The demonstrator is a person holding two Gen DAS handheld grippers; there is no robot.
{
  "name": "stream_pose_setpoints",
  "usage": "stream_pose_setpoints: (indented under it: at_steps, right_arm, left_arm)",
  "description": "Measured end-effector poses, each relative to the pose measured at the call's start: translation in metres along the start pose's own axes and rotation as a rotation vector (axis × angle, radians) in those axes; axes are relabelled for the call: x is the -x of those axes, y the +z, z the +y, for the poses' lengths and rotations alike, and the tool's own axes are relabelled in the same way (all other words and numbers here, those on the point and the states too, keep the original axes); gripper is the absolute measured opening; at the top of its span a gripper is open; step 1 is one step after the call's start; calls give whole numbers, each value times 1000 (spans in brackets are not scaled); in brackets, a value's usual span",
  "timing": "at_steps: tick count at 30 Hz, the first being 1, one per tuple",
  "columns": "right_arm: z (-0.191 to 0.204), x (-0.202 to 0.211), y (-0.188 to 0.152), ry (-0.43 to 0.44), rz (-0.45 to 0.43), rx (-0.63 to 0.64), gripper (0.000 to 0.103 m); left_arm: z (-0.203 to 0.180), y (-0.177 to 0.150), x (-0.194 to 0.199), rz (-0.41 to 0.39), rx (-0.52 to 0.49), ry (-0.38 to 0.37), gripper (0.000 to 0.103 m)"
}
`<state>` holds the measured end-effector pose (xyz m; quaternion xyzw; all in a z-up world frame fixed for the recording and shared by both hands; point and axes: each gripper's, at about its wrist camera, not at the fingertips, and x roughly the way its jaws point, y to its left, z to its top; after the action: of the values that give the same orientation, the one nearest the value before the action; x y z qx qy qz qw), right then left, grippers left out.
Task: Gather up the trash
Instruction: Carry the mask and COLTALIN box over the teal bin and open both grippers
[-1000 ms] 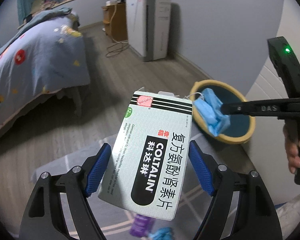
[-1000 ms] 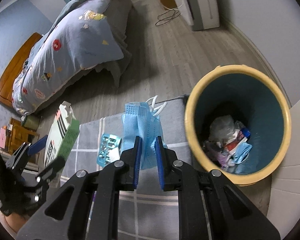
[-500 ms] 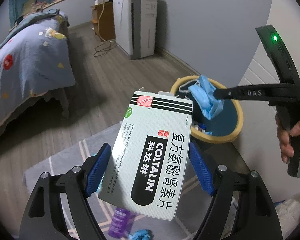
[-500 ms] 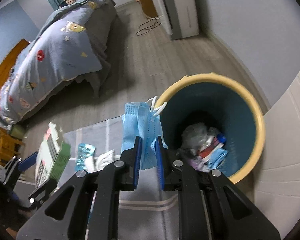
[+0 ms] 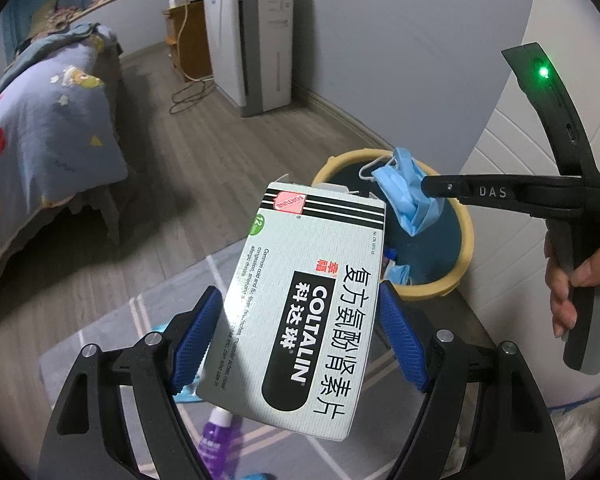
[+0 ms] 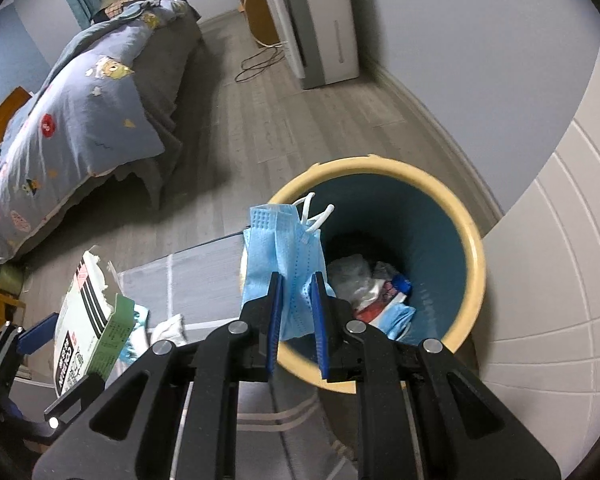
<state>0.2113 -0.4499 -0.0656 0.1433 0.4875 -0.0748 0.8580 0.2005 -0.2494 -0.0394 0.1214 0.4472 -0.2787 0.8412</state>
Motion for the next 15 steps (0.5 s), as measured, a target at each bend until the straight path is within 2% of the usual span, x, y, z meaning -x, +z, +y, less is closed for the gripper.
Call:
stream_pose_setpoints:
  at_steps: [8, 15]
  right_arm:
    - [-22, -6, -1, -39, 7, -42, 14]
    - [-35, -14, -4, -30, 18, -95, 14]
  left_arm:
    - [-17, 8, -19, 28, -11, -15, 79]
    - [-26, 16, -44, 72, -22, -45, 79]
